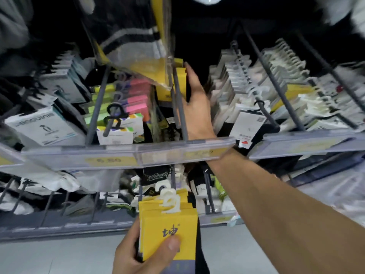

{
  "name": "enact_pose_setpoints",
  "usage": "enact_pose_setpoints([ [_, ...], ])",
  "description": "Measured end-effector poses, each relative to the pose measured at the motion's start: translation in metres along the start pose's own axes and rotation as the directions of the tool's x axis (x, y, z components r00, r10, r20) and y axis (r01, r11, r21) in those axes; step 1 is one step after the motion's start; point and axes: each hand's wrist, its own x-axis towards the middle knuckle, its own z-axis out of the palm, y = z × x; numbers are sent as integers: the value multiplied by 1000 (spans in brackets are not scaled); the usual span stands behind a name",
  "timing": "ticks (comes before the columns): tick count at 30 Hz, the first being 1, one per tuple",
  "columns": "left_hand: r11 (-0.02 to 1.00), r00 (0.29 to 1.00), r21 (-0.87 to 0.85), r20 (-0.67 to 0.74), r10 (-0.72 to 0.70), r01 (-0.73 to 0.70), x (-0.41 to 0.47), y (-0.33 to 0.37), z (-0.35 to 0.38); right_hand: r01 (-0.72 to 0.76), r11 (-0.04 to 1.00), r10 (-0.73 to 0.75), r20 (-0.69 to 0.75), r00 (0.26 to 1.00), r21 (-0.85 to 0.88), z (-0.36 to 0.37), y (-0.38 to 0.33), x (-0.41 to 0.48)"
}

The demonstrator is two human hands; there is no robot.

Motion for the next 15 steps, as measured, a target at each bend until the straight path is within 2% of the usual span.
enact_pose_setpoints([
  [2, 1000, 1000, 2, 16, 3, -3, 1, 0, 3, -56, 988, 57, -4, 998, 141, 3, -2, 2],
  [5, 1000, 999, 0, 29, -14, 14, 3, -4, 4, -58, 969, 76, -69, 995, 240, 5, -12, 11],
  [8, 1000, 999, -6, 36, -15, 15, 6, -8, 5, -51, 971, 74, -90, 993, 232, 7, -25, 23],
  [10, 1000, 999, -11, 39, -14, 14, 8, -7, 5, -107, 974, 130, -104, 986, 202, 6, -29, 34],
  [15, 1000, 999, -19, 51, 2, -1, 13, -2, -2, -198, 951, 207, -14, 978, 238, 14, -28, 43],
])
